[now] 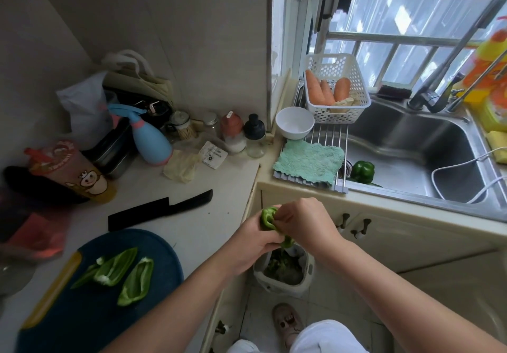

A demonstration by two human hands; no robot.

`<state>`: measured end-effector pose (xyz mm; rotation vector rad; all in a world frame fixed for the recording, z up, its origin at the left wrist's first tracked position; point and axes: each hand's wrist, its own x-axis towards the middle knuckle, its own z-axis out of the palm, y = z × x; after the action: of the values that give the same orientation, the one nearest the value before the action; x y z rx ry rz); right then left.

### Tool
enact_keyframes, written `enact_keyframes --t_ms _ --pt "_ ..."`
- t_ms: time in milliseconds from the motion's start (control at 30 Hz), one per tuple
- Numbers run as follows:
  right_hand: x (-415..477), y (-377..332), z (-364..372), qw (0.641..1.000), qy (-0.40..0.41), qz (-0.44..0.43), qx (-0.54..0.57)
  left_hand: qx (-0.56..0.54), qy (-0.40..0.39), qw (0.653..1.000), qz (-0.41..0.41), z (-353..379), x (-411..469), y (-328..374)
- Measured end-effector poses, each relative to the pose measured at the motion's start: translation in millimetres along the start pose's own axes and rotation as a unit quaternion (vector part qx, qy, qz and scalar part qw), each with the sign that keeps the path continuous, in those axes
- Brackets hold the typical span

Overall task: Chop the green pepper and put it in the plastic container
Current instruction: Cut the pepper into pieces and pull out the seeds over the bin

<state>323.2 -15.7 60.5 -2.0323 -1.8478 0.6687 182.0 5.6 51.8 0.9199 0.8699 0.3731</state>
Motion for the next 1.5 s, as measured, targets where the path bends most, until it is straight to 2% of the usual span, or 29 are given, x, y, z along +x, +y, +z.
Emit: enact_keyframes --t_ms 233,333,467,567,633,733,900,1100,1300,1433,1500 --pt "0 0 1 0.999 0.029 -0.031 -0.015 0.063 0.038 0.997 0.018 -3 2 -1" --pt "0 0 1 0.998 0.031 -0.047 -0.023 0.073 0.034 0.997 0.016 -4 1 2" --pt "-4 -1 -10 0.998 0.019 -0.059 0.022 0.080 0.013 0.997 -0.004 -8 0 6" --pt "-4 -3 -23 0.995 -0.016 -0.019 0.095 0.051 -0.026 0.998 -0.023 -9 -1 10" --pt "-3 -1 -28 0.992 0.014 0.015 0.121 0.002 -0.033 0.999 -0.034 -10 -1 11" --pt "4 11 -24 0.995 0.069 0.045 0.054 -0.042 -0.025 0.998 -0.046 -17 1 9" --pt "18 37 7 0.995 -0.010 0.087 -0.038 -0.050 -0.008 0.996 -0.072 -27 5 6" --pt "18 56 37 0.993 -0.059 0.081 -0.056 -0.019 0.001 0.996 -0.082 -32 5 3" --pt "17 60 35 0.994 -0.029 0.082 -0.066 -0.011 -0.075 0.992 -0.104 -39 -2 9" --pt "12 43 4 0.998 0.019 -0.006 0.067 -0.010 -0.159 0.979 -0.130 -41 -8 17" --pt "7 26 -17 0.991 -0.016 -0.067 0.117 -0.009 -0.197 0.970 -0.141 -42 -10 20"
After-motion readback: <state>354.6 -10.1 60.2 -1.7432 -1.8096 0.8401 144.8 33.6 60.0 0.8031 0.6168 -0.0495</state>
